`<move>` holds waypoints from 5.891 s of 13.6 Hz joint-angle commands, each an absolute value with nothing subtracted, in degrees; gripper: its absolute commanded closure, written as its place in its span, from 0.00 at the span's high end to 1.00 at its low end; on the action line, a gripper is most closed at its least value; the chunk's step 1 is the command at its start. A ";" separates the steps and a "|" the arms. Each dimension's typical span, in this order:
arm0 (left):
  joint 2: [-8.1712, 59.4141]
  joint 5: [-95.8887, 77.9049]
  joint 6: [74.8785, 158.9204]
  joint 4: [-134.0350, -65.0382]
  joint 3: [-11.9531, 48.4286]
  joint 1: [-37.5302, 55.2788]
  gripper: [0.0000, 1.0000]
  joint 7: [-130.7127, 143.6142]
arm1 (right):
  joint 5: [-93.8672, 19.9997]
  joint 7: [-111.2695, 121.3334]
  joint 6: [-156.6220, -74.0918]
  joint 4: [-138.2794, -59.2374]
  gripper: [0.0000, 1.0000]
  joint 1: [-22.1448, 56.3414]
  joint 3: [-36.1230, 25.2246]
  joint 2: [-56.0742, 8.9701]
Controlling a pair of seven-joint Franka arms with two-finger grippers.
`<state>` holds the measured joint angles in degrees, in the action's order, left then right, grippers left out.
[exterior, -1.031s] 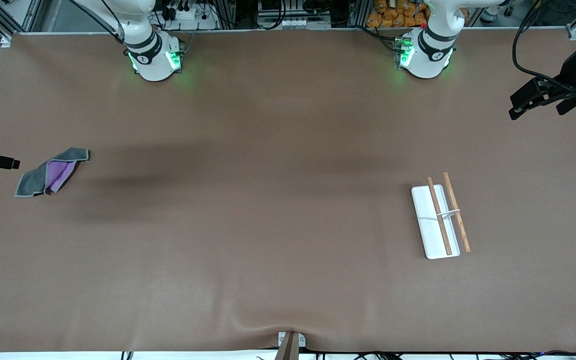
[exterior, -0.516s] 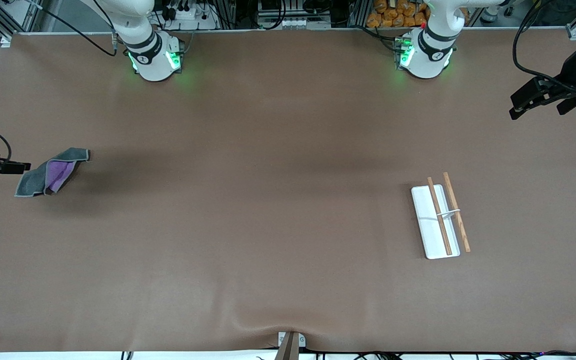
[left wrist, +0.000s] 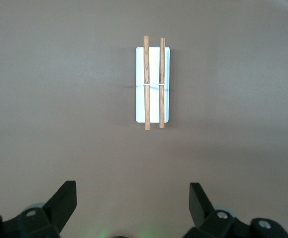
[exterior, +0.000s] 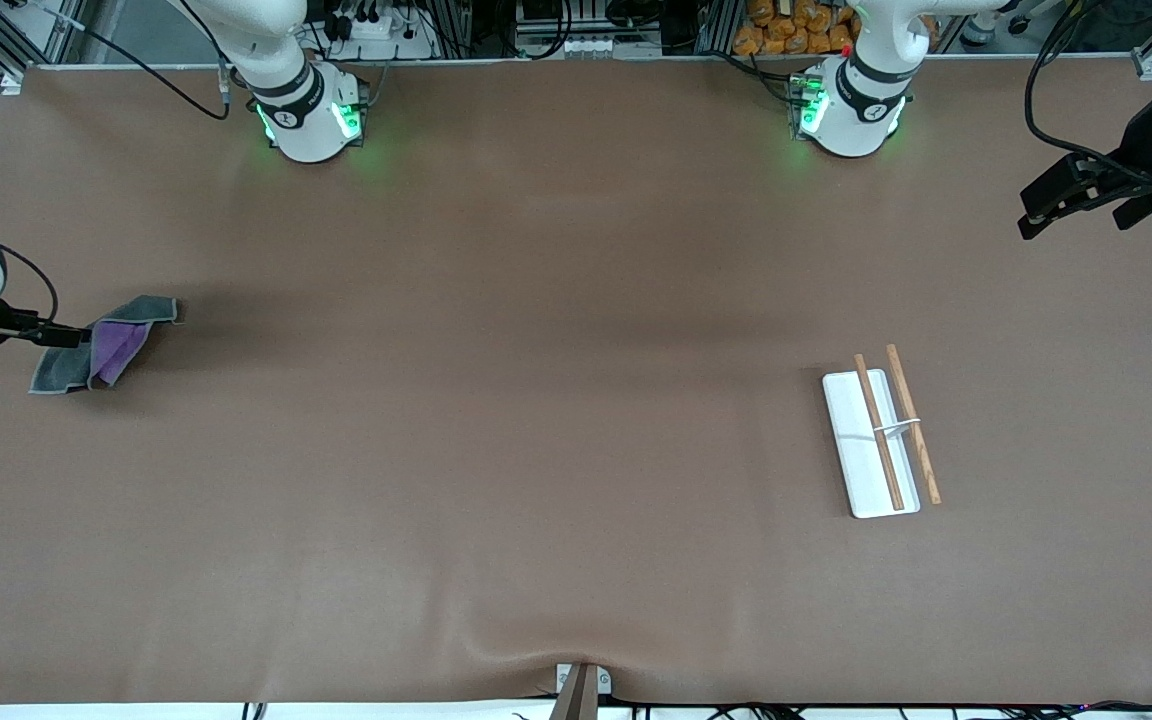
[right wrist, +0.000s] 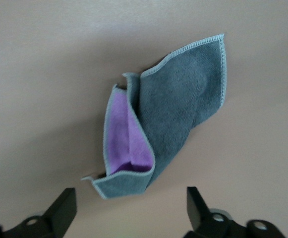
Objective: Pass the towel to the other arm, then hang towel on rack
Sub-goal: 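Grasp the grey towel's corner with the right gripper, then lift the towel with the right gripper while the left gripper approaches, then grasp the hanging towel with the left gripper beside the right gripper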
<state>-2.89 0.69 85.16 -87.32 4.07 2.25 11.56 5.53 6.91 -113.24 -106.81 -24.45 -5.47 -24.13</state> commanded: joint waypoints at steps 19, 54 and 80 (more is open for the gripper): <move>-2.81 0.35 85.78 -86.92 3.96 2.02 1.00 10.63 | -1.03 -0.68 -85.82 -94.05 0.00 -20.58 -3.60 -25.94; 11.77 -18.36 101.50 -86.92 8.70 4.65 1.00 22.56 | -66.25 -96.50 -129.86 -79.63 0.00 33.91 -3.43 -22.59; 24.87 -41.13 116.37 -89.30 8.70 16.17 1.00 90.70 | -67.41 -100.11 -137.64 -77.08 0.00 38.06 -3.52 -23.12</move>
